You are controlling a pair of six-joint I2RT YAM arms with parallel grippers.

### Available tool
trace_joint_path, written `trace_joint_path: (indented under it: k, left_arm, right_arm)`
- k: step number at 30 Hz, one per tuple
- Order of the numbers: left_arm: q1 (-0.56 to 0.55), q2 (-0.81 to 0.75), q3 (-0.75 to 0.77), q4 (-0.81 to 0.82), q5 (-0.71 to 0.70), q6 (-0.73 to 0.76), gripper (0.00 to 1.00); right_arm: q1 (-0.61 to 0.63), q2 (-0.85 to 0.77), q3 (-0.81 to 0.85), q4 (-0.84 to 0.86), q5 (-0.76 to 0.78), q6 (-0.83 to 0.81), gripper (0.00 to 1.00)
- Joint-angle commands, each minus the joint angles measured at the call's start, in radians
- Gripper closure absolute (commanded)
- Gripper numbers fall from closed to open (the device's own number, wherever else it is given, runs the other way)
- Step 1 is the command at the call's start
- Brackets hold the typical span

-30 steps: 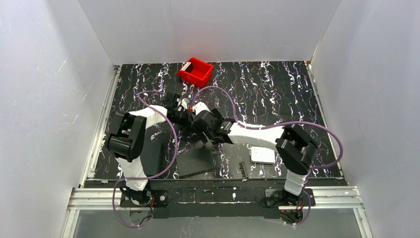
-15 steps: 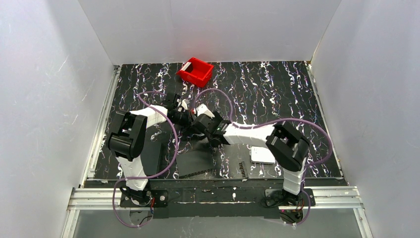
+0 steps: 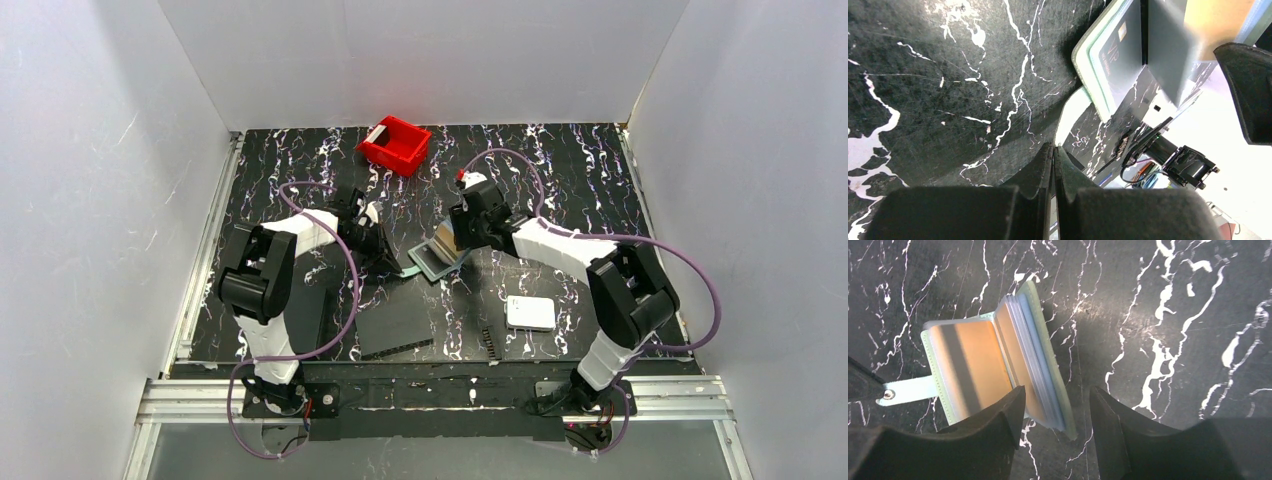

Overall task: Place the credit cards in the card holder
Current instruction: Open the card holder at the center of the board.

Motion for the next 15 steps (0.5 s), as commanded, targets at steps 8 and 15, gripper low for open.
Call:
trace_joint_path:
  k: [8, 15]
  left_arm:
    - [0.003, 0.048, 0.109, -0.18, -0.034, 0.16, 1.0]
    - [0.004, 0.068, 0.127, -0.205, -0.05, 0.182, 1.0]
  right_arm:
    - [-0.164, 0.058, -0.064, 0.186, -0.536, 0.092, 0.44]
    - [-0.227, 0.095, -0.128, 0.391, -0.778, 0.234, 0.43]
